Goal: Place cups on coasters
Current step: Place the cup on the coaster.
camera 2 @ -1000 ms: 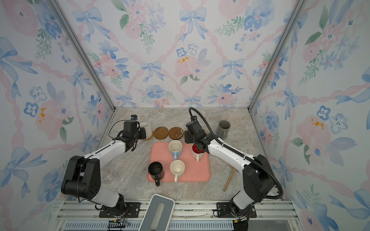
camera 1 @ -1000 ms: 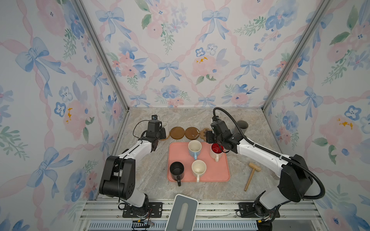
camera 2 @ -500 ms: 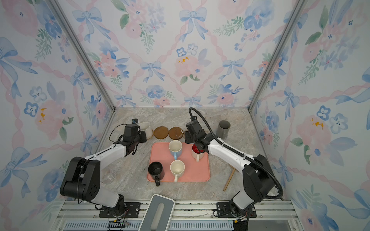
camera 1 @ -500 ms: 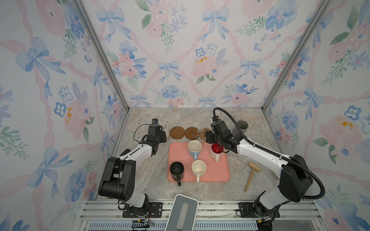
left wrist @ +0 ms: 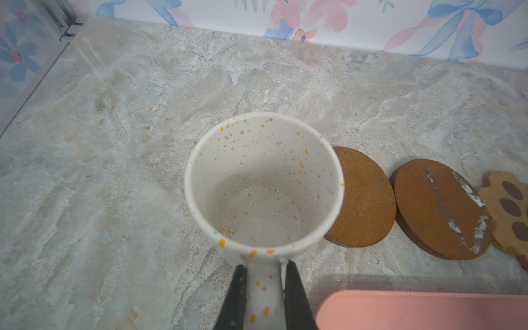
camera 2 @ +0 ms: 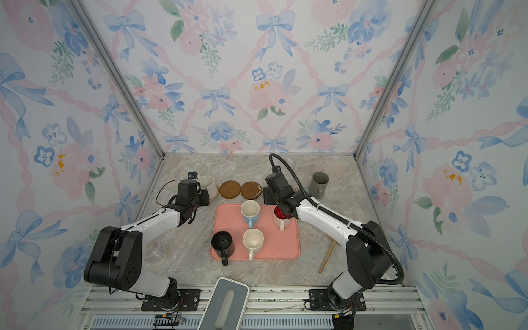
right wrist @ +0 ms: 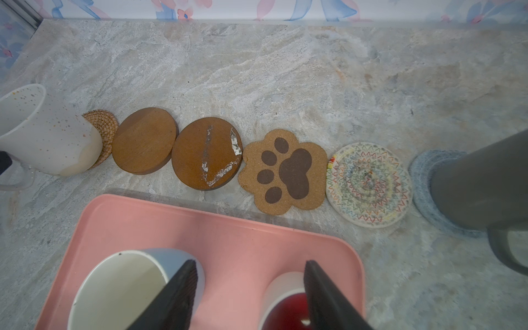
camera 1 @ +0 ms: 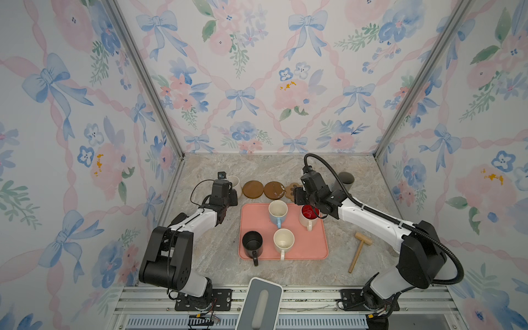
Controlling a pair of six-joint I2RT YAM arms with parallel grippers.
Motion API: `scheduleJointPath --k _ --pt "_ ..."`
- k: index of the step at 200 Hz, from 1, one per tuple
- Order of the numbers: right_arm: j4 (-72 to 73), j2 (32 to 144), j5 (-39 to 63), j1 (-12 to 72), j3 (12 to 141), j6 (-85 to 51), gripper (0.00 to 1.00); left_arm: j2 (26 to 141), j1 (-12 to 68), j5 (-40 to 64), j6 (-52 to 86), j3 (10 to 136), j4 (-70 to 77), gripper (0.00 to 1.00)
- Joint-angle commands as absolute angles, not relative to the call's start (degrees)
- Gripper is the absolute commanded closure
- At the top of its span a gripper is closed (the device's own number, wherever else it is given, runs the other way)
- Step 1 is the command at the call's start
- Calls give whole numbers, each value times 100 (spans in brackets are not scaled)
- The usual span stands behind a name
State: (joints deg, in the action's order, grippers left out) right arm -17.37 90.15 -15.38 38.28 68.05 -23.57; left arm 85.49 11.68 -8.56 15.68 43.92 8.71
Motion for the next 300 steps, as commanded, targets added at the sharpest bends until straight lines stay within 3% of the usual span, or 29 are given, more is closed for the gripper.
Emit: scheduleJointPath --k 1,25,135,300 --pt "-1898 9027 -1516 3810 6937 -2312 38 8433 1258 -786 1679 4272 765 100" --pt "-1902 9026 -1519 3808 6927 -2315 37 8473 1298 -839 1679 4263 720 99" --pt "-1924 9053 -1519 3806 6940 -2299 37 8514 1352 -971 1767 4043 669 75" --pt "-1943 9018 -1511 3762 6917 -2278 37 8906 1370 -1013 1789 4480 457 63"
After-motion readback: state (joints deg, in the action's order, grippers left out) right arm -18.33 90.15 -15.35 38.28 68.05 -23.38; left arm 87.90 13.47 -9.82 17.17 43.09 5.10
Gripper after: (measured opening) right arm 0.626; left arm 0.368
